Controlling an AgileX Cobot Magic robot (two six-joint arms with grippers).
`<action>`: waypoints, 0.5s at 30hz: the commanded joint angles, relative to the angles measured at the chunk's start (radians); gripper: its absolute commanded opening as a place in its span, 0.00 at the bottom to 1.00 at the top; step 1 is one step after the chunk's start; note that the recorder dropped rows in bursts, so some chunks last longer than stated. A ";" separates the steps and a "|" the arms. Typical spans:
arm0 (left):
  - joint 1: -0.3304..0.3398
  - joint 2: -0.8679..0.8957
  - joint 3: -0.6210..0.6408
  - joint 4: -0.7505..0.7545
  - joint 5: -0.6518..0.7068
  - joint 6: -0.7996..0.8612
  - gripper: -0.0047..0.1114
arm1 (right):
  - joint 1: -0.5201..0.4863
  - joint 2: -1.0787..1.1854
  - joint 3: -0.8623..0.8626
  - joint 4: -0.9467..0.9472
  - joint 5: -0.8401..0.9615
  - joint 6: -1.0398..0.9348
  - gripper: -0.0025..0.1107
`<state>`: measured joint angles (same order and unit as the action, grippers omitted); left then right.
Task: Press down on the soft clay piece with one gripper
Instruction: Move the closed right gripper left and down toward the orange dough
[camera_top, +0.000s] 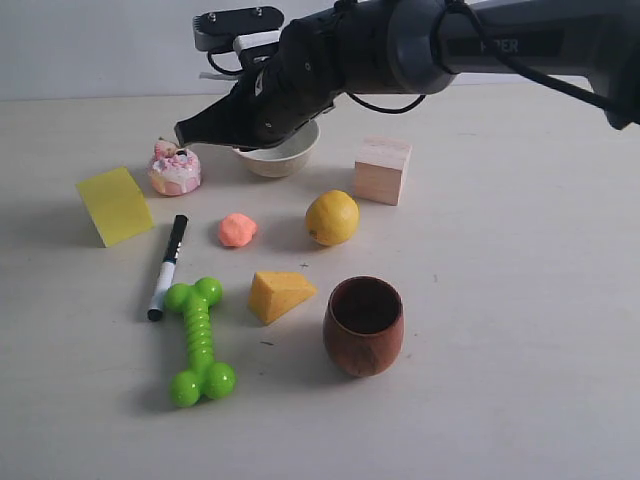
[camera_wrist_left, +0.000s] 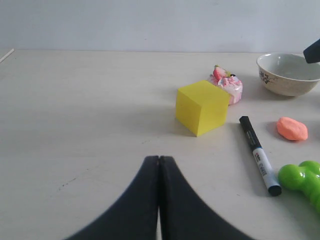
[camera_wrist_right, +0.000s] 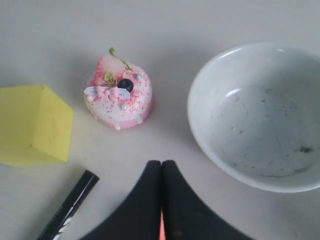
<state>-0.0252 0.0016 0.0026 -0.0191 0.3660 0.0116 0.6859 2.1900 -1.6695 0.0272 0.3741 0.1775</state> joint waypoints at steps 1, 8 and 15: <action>-0.005 -0.002 -0.003 -0.003 -0.011 0.000 0.04 | 0.005 0.000 -0.004 0.000 0.019 0.007 0.02; -0.005 -0.002 -0.003 -0.003 -0.011 0.000 0.04 | 0.040 0.016 -0.004 -0.027 0.081 0.005 0.02; -0.005 -0.002 -0.003 -0.003 -0.011 0.000 0.04 | 0.053 0.059 -0.004 -0.034 0.147 0.005 0.02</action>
<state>-0.0252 0.0016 0.0026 -0.0191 0.3660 0.0116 0.7391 2.2350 -1.6695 0.0000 0.5034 0.1790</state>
